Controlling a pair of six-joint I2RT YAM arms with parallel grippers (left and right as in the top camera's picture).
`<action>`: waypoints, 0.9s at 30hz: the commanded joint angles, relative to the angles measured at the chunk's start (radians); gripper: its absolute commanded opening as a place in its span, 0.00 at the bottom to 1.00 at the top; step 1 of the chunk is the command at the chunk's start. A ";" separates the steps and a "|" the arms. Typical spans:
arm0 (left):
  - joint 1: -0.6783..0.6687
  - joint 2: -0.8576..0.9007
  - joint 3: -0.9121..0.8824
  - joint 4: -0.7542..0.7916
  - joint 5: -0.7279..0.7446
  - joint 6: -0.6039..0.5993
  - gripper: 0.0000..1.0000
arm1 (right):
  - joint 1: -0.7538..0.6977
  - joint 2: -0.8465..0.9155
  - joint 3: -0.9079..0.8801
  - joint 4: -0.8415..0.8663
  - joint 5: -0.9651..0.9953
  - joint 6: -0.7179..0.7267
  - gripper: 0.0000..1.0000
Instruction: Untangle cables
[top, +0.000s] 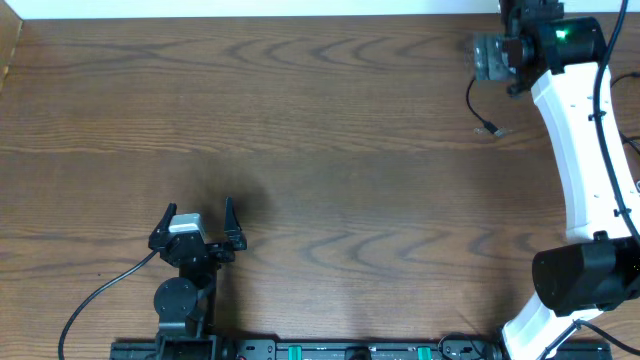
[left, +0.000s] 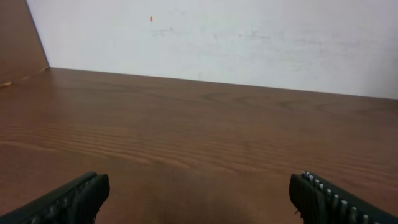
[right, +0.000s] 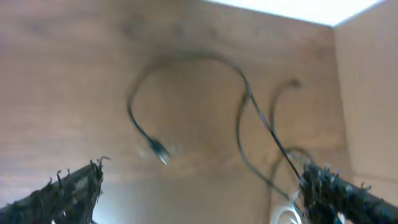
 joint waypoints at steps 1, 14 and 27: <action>0.005 -0.006 -0.013 -0.048 -0.006 0.006 0.98 | 0.002 -0.023 0.003 0.082 -0.280 -0.150 0.99; 0.005 -0.006 -0.013 -0.048 -0.006 0.006 0.98 | 0.002 -0.346 -0.344 0.536 -0.369 -0.141 0.99; 0.005 -0.006 -0.013 -0.048 -0.006 0.006 0.98 | -0.014 -0.799 -0.874 0.785 -0.267 -0.063 0.99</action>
